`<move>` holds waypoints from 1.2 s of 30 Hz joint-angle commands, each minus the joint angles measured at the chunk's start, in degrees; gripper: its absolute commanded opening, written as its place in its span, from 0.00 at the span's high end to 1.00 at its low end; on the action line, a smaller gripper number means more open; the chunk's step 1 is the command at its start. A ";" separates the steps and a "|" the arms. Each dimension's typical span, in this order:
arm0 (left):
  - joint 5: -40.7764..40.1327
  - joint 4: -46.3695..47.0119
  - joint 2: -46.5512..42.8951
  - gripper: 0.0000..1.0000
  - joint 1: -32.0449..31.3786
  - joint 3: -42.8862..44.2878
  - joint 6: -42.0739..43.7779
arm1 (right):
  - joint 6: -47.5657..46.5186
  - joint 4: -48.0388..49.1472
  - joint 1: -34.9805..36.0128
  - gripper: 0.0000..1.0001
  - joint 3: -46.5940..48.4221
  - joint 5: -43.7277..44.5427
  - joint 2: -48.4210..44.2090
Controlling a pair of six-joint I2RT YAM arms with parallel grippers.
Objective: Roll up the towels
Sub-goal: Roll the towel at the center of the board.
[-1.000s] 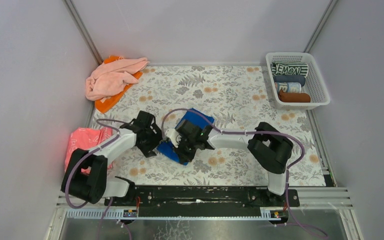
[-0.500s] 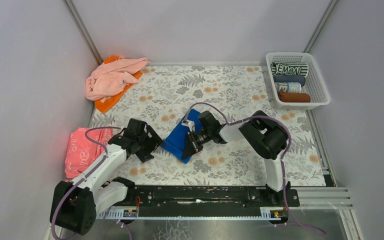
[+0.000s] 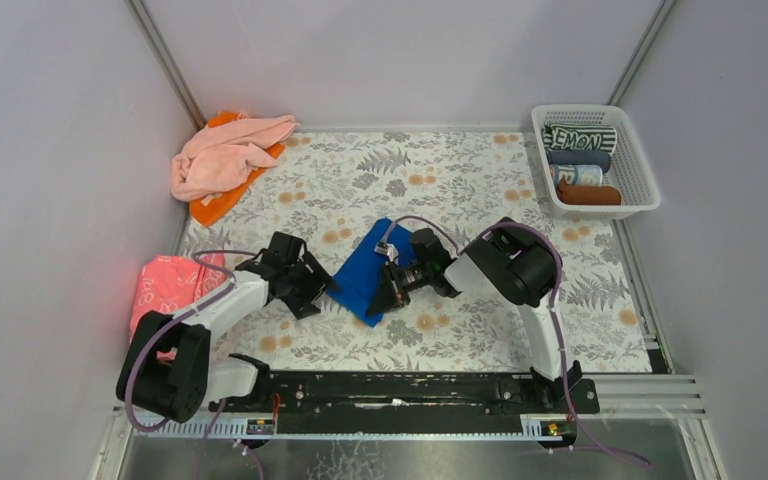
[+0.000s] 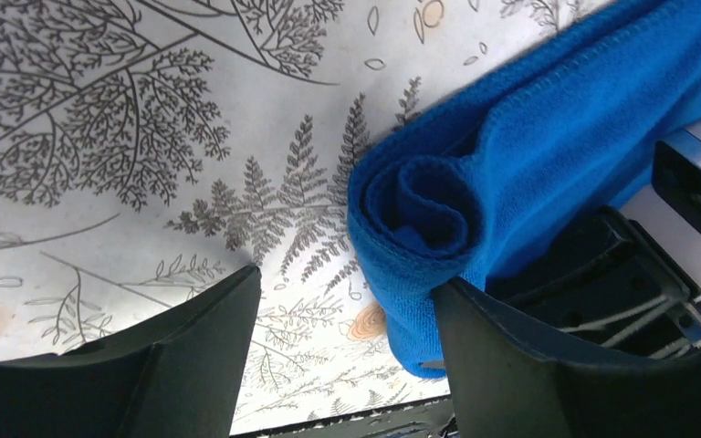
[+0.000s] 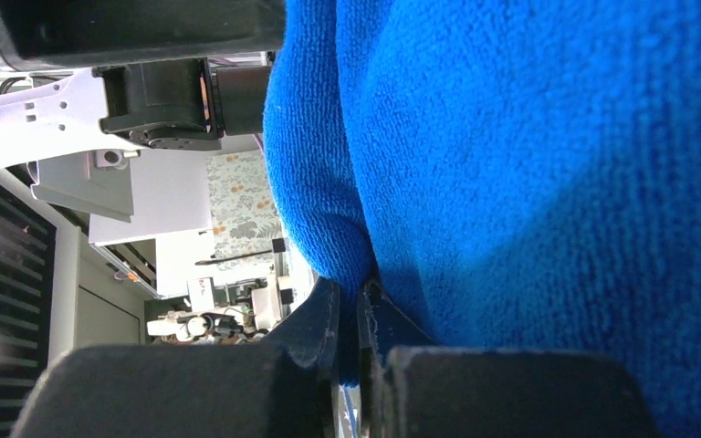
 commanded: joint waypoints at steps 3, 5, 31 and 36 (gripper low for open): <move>-1.90 4.93 6.56 0.40 0.12 0.49 -0.46 | -6.83 -9.66 -0.57 0.82 2.08 2.47 -3.95; -2.04 5.51 8.01 0.42 0.14 -0.06 -1.02 | -13.39 -20.35 -0.57 0.76 4.10 5.12 -6.69; -3.36 6.41 9.07 0.45 -1.04 -1.73 -1.76 | -55.10 -50.94 26.47 0.38 13.37 73.77 -26.54; -3.60 6.49 9.24 0.45 -1.09 -1.79 -1.85 | -56.93 -51.32 28.65 0.38 15.07 75.49 -20.50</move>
